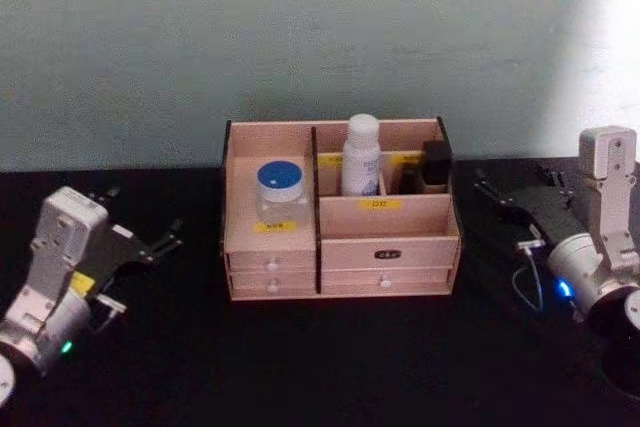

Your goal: Pick up the facial cleanser and watermelon frost from the table and place them into the tiered storage box.

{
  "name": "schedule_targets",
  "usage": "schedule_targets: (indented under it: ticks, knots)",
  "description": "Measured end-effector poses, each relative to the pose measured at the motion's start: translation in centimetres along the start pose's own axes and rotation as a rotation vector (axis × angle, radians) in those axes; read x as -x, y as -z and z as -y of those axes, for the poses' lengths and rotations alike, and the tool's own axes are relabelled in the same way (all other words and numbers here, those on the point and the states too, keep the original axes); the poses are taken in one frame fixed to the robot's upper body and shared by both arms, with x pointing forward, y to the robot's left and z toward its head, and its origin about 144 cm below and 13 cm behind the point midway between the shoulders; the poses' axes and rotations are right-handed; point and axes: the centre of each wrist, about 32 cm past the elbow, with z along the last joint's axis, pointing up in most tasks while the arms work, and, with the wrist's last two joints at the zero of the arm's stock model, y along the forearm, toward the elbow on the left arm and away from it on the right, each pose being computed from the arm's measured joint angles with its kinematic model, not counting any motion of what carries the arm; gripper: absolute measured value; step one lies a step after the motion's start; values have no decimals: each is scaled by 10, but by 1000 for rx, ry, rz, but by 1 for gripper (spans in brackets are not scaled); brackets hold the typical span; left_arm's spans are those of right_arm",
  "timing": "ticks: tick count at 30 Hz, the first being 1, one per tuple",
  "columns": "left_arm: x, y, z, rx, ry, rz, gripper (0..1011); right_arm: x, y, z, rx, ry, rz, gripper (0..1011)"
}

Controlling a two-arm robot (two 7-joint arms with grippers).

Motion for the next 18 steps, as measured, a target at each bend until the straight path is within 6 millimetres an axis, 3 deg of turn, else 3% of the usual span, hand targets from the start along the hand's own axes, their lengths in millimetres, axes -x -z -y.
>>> schedule_targets:
  ticks: [18]
  knots:
    - [0, 0, 0, 0, 0, 0, 1001, 0, 0, 0, -1, 0, -1, 1003]
